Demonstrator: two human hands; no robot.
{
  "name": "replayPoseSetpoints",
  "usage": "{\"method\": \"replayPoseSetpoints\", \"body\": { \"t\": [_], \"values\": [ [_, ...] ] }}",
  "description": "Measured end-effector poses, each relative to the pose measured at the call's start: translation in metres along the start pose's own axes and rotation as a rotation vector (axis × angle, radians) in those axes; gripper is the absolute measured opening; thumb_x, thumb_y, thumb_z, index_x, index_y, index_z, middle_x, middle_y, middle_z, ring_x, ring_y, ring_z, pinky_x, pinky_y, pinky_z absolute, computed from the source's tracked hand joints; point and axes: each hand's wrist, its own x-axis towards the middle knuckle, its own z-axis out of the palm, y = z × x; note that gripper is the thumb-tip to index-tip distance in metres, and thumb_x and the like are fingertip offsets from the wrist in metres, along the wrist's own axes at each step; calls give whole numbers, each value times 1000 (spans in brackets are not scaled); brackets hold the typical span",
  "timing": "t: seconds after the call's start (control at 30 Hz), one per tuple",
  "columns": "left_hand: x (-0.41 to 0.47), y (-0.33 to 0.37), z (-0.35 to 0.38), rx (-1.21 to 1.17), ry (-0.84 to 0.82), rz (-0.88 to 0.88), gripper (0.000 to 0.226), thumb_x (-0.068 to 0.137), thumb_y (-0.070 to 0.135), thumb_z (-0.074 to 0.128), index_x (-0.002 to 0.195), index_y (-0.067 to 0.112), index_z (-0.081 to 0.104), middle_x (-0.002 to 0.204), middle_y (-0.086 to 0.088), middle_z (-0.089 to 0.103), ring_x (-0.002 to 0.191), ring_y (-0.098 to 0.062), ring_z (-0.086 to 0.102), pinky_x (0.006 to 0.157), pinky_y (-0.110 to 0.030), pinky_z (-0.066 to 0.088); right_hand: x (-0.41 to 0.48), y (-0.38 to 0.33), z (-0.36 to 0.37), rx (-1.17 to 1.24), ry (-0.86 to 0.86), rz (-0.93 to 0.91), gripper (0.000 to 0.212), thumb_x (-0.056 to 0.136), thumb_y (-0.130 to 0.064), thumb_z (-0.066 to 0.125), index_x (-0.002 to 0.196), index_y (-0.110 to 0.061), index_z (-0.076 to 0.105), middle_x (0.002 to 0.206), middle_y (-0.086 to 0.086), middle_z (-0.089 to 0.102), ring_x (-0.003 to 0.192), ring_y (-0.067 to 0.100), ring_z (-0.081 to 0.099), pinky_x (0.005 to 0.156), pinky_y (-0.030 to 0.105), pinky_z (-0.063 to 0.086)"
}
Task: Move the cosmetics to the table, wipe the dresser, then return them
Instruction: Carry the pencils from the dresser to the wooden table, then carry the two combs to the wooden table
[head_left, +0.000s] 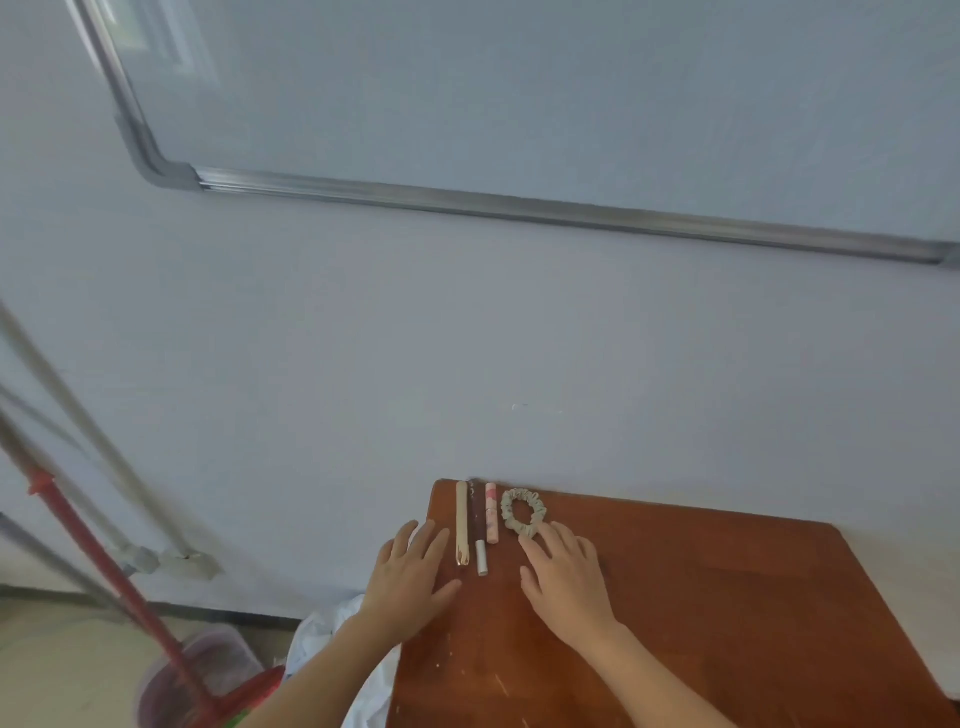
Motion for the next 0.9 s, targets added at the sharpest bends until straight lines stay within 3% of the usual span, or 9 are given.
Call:
{"method": "replayPoseSetpoints", "body": {
  "t": [0.1, 0.23, 0.37, 0.47, 0.53, 0.6, 0.7, 0.8, 0.9],
  "values": [
    [-4, 1, 1, 23, 78, 36, 55, 69, 59, 33, 100, 29, 68, 104, 9, 68, 104, -18, 56, 72, -31, 55, -9, 6, -2, -36, -5, 9, 41, 75, -44, 39, 93, -27, 72, 99, -3, 70, 97, 19, 66, 73, 38, 55],
    [-5, 5, 3, 78, 171, 136, 52, 72, 58, 35, 104, 28, 63, 106, 7, 68, 107, -19, 52, 74, -32, 55, -24, 13, -10, -129, -16, 98, 47, 74, -46, 32, 90, -28, 73, 98, 0, 71, 97, 21, 67, 73, 40, 55],
    [0, 12, -5, 67, 153, 283, 54, 75, 58, 33, 104, 27, 67, 107, 6, 68, 103, -19, 64, 76, -32, 54, -47, 7, -23, -225, -18, 260, 40, 74, -47, 40, 89, -29, 73, 97, -1, 72, 96, 20, 67, 73, 40, 55],
    [1, 10, -19, 37, 144, 420, 54, 77, 56, 32, 103, 25, 68, 106, 4, 69, 100, -21, 65, 75, -33, 54, -63, -9, -36, -273, -11, 430, 28, 70, -47, 66, 91, -29, 72, 99, 0, 71, 98, 20, 66, 76, 41, 54],
    [-4, 6, -25, 9, 146, 494, 58, 86, 55, 24, 106, 21, 66, 109, 0, 68, 103, -24, 64, 77, -37, 54, -80, -29, -43, -281, -21, 528, 34, 64, -45, 76, 92, -28, 72, 101, 1, 71, 101, 21, 65, 78, 41, 53],
    [-10, 6, -27, -48, 145, 585, 70, 89, 58, 11, 118, 17, 60, 124, -6, 60, 118, -29, 53, 90, -44, 48, -101, -52, -52, -325, -3, 574, 30, 68, -43, 66, 92, -26, 72, 102, 3, 70, 101, 22, 65, 79, 42, 53],
    [-35, 20, -21, -147, 30, 764, 88, 73, 64, 0, 140, 17, 34, 149, -7, 30, 140, -28, 17, 112, -45, 19, -139, -87, -74, -356, -19, 681, 33, 67, -43, 57, 90, -24, 73, 100, 5, 70, 100, 23, 65, 77, 44, 53],
    [-69, 47, -16, -147, 13, 942, 96, 71, 69, -8, 141, 17, 31, 151, -7, 26, 141, -27, 13, 113, -43, 16, -195, -115, -96, -459, -94, 823, 28, 72, -43, 58, 87, -24, 73, 98, 5, 71, 97, 23, 66, 75, 43, 54],
    [-107, 83, -20, -170, -15, 1114, 93, 71, 67, -7, 142, 18, 28, 152, -6, 24, 142, -26, 10, 113, -41, 15, -248, -133, -131, -511, -127, 1012, 43, 75, -43, 35, 84, -25, 73, 96, 4, 71, 94, 23, 66, 75, 42, 53]
  ]
}}
